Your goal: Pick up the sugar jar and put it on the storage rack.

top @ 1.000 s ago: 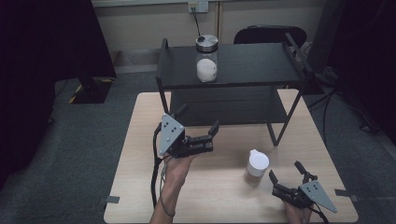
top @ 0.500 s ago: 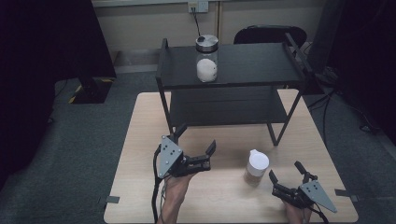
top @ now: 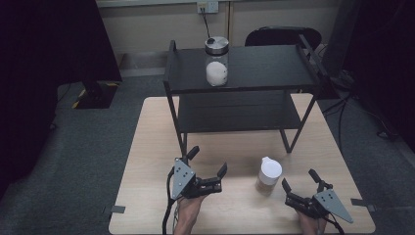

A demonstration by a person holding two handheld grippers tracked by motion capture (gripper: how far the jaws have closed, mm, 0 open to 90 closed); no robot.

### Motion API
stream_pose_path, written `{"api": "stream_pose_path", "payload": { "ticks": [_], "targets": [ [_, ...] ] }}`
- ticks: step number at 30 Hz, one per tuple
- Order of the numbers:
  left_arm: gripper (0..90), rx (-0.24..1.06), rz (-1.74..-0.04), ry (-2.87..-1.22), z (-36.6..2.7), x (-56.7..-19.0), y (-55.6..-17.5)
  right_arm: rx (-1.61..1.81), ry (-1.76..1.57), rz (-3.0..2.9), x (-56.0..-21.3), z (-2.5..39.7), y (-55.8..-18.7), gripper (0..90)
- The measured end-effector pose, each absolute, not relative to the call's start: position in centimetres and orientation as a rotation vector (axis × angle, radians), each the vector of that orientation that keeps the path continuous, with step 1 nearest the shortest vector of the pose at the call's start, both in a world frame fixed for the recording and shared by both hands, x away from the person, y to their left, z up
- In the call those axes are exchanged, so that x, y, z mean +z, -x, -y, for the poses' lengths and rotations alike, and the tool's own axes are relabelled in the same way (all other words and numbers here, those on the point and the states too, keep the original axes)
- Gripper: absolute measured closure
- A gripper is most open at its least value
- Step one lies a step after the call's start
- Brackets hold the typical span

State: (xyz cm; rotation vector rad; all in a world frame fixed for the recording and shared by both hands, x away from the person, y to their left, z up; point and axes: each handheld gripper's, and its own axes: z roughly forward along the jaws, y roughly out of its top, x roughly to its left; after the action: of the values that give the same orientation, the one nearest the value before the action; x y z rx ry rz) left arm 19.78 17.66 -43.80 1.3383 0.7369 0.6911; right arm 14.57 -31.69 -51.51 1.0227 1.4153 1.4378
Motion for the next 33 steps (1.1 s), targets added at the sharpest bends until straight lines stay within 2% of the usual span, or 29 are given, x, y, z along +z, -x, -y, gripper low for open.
{"api": "stream_pose_path", "payload": {
  "ticks": [4, 14, 33],
  "targets": [
    [0.3, 0.676, -0.770, -1.337, -17.8, -45.4, -19.8, 1.438, -1.023, -1.415, -51.5, 31.7, -14.6, 1.5],
    [0.0, 0.732, -0.818, -1.359, -17.4, -49.0, -19.4, 1.438, -1.023, -1.415, -51.5, 31.7, -14.6, 1.5],
    [0.0, 0.764, -0.828, -1.383, -17.5, -50.9, -19.1, 1.437, -1.023, -1.415, -51.5, 31.7, -14.6, 1.5]
  ]
}}
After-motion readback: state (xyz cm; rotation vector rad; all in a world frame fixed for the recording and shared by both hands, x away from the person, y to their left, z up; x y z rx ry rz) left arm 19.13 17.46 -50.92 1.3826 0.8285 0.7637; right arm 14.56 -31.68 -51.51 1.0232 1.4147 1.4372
